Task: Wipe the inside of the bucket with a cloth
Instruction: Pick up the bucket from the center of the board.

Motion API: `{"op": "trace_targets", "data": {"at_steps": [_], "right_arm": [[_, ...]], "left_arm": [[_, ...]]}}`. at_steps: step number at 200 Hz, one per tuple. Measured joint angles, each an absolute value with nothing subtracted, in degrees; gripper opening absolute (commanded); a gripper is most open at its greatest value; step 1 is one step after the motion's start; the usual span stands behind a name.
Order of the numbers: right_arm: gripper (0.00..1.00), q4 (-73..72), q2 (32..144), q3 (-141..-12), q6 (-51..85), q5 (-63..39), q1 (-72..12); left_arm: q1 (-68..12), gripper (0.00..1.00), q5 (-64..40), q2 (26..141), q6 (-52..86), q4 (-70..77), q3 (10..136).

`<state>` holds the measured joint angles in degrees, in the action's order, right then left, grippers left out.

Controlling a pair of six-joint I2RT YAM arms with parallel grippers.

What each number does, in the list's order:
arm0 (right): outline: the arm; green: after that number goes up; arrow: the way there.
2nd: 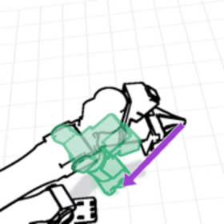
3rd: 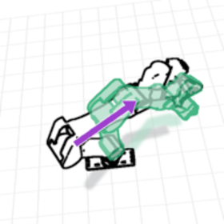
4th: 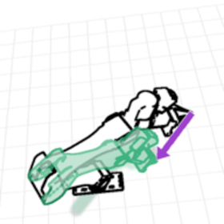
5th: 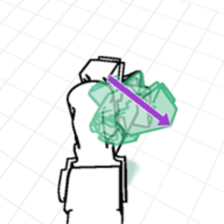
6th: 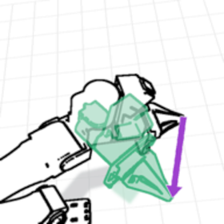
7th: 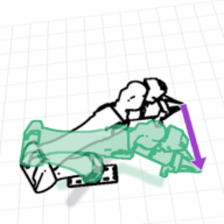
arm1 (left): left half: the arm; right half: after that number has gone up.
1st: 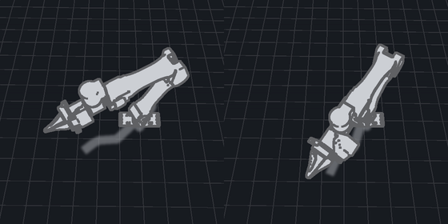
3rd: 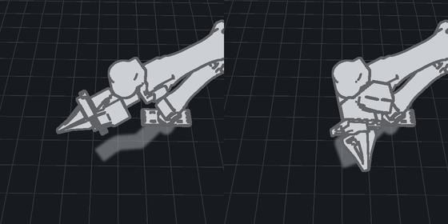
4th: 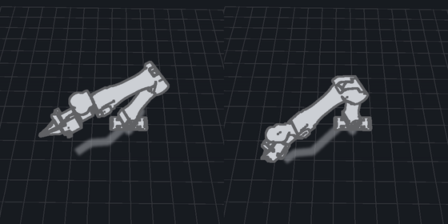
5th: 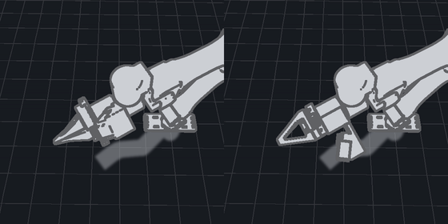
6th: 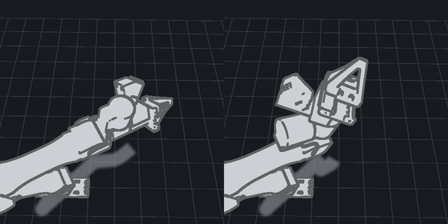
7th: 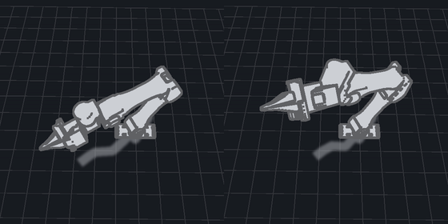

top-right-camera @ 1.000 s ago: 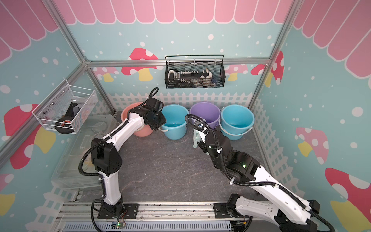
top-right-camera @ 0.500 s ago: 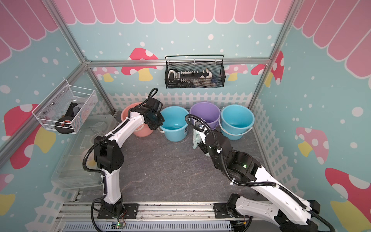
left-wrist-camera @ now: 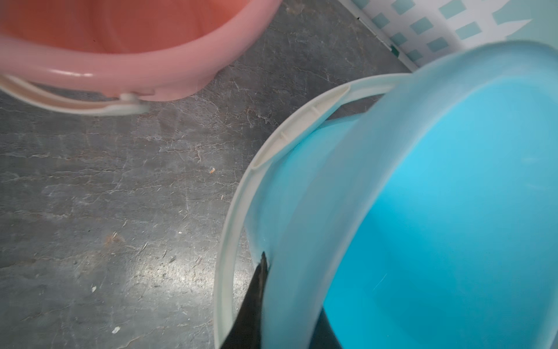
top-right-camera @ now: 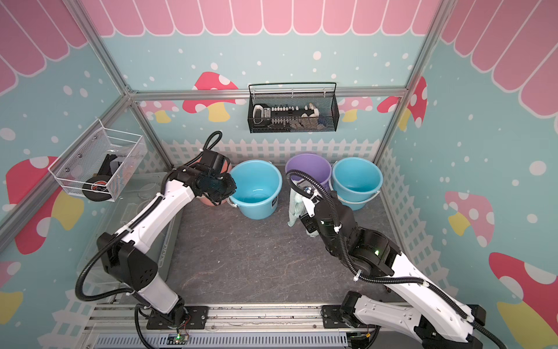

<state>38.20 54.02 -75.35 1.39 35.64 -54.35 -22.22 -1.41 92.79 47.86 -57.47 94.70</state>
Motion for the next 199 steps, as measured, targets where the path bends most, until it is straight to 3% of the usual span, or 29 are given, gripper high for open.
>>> {"op": "trace_targets", "data": {"at_steps": [125,199], "right_arm": [[0.0,38.0,58.7,-84.1,7.2,19.4,-54.3],[0.0,32.4,60.4,-86.7,9.2,10.5,-54.3]], "left_arm": [[-31.1,0.0,-0.2,73.9,43.2,-53.3,67.3],[-33.9,0.0,-0.2,68.7,43.2,-49.6,60.9]]}}
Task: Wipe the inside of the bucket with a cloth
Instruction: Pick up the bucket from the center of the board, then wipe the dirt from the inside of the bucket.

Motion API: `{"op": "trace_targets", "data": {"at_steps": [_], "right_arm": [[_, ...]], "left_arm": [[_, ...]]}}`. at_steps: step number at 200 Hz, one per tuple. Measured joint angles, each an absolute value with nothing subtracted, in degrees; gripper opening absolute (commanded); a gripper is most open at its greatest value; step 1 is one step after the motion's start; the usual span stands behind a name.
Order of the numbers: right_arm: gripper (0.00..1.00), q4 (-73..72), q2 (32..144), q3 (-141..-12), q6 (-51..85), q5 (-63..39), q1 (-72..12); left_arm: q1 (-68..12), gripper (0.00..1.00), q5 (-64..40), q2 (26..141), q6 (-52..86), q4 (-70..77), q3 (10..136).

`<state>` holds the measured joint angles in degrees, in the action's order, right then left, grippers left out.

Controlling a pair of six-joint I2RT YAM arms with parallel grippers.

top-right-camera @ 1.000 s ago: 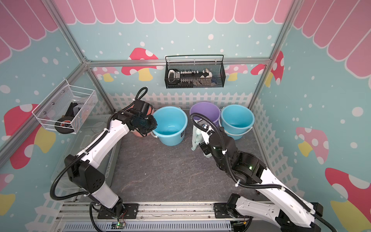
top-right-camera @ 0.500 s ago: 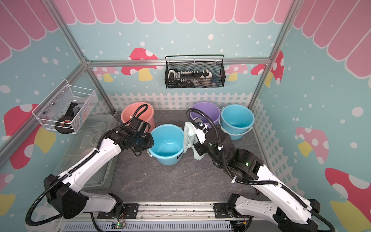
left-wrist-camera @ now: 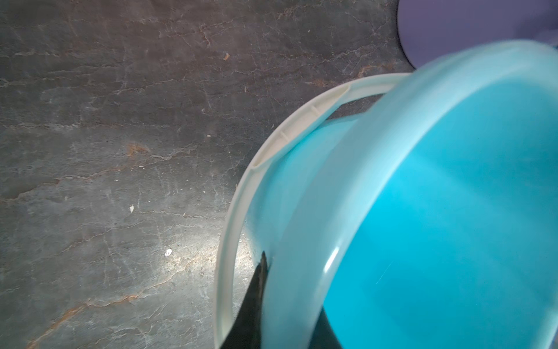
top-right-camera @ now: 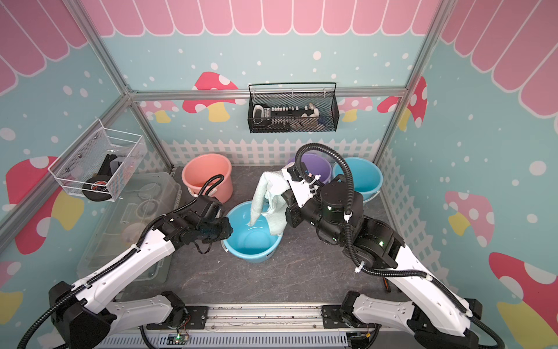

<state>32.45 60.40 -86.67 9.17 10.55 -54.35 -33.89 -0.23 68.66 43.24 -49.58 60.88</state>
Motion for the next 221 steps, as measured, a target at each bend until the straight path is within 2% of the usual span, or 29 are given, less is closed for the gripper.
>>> {"op": "trace_targets", "data": {"at_steps": [162,221], "right_arm": [[0.0,31.7,65.5,-81.3,10.9,8.1,-54.3],[0.0,31.9,66.3,-74.6,5.1,7.8,-54.3]], "left_arm": [[-39.7,0.0,-0.2,68.3,42.7,-48.5,60.9],[-42.0,0.0,1.6,68.6,41.3,-48.5,61.9]]}}
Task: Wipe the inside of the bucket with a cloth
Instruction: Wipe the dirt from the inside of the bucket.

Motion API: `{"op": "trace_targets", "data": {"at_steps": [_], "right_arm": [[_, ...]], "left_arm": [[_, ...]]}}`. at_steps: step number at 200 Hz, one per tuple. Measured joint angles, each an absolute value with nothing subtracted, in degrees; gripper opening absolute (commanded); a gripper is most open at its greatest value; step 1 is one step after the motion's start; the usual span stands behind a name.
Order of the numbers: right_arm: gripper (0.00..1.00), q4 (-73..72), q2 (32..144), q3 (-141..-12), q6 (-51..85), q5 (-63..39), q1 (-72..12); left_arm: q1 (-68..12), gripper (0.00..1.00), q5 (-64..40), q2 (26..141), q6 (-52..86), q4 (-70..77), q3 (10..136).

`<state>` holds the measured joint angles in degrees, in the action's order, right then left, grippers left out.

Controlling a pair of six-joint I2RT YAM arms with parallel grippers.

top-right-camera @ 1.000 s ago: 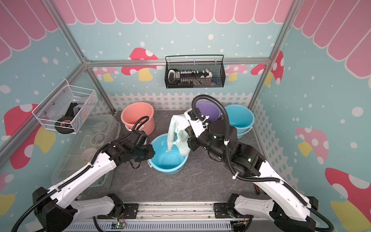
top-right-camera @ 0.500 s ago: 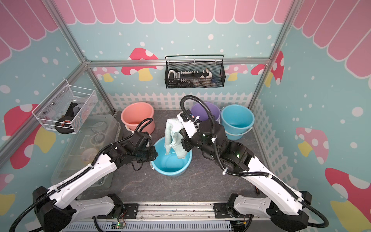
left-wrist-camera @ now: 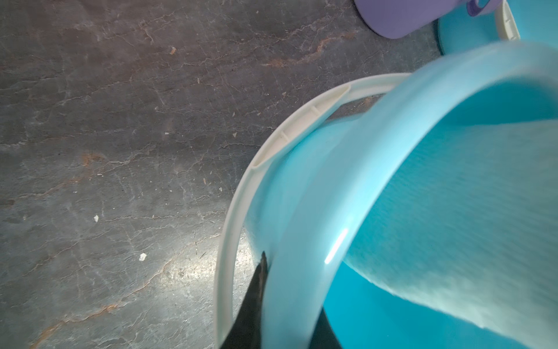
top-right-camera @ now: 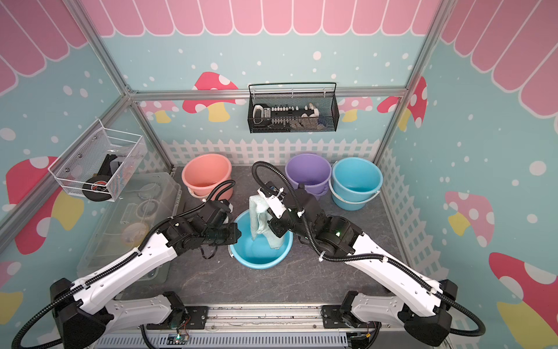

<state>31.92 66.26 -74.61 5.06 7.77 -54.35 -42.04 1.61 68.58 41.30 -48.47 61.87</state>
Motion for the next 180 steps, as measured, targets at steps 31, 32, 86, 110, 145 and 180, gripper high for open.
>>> {"op": "trace_targets", "data": {"at_steps": [31,32,86,110,145,180], "right_arm": [[0.0,32.0,67.4,-70.5,-0.7,5.7,-54.3],[0.0,32.0,67.5,-70.4,-0.8,5.6,-54.3],[0.0,32.6,75.6,-65.9,-13.2,5.6,-54.3],[0.0,33.1,78.4,-65.4,-21.2,6.4,-54.3],[0.0,35.5,80.4,-64.4,-35.2,7.5,-54.3],[0.0,35.7,80.9,-62.6,-49.7,8.0,-54.4]], "left_arm": [[-42.4,0.0,2.0,69.1,40.9,-48.1,62.0],[-42.4,0.0,2.0,69.1,40.8,-48.1,62.0],[-42.5,0.0,2.0,71.0,37.6,-46.0,62.3],[-42.5,0.0,2.2,70.9,35.6,-44.7,62.0],[-42.5,0.0,2.2,70.6,32.9,-42.6,59.6],[-43.4,0.0,0.5,69.5,30.9,-39.6,58.1]]}}
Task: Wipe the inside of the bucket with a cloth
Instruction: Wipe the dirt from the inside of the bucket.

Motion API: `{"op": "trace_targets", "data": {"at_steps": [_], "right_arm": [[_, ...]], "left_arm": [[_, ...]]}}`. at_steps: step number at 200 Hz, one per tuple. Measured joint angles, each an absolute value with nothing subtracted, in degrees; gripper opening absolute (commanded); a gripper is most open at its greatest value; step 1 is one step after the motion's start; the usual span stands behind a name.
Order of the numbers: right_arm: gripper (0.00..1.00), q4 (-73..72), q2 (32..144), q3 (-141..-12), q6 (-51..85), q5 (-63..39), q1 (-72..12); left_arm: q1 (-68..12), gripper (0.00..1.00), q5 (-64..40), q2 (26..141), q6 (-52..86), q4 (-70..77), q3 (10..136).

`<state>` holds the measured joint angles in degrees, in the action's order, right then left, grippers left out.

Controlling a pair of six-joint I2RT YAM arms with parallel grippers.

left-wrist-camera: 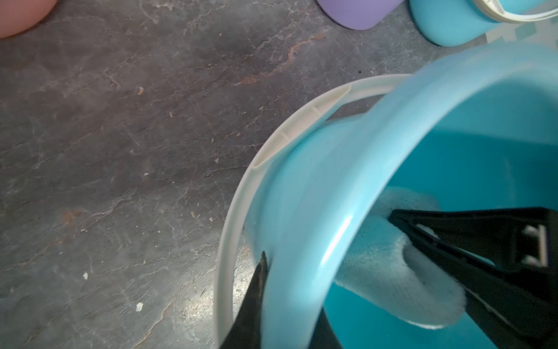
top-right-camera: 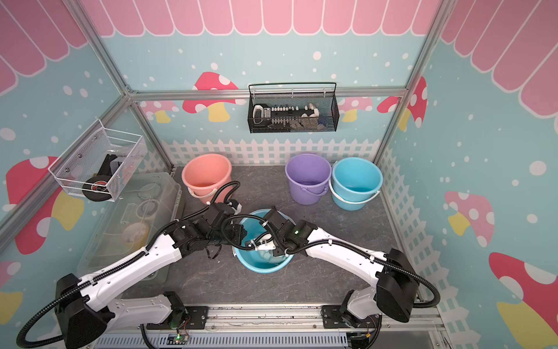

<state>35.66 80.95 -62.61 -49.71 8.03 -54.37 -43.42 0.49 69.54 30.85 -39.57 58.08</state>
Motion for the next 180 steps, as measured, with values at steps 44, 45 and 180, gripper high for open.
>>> {"op": "trace_targets", "data": {"at_steps": [44,45,180], "right_arm": [[0.0,34.2,83.0,-59.9,-63.1,5.3,-54.6],[0.0,34.1,83.3,-59.9,-63.4,5.2,-54.7],[0.0,12.1,97.0,-57.5,-73.7,17.2,-54.0]], "left_arm": [[-45.4,0.0,-1.8,69.6,28.3,-37.4,57.5],[-45.5,0.0,-1.9,69.6,28.2,-37.4,57.5],[-46.1,0.0,1.8,69.5,26.6,-39.6,57.1]]}}
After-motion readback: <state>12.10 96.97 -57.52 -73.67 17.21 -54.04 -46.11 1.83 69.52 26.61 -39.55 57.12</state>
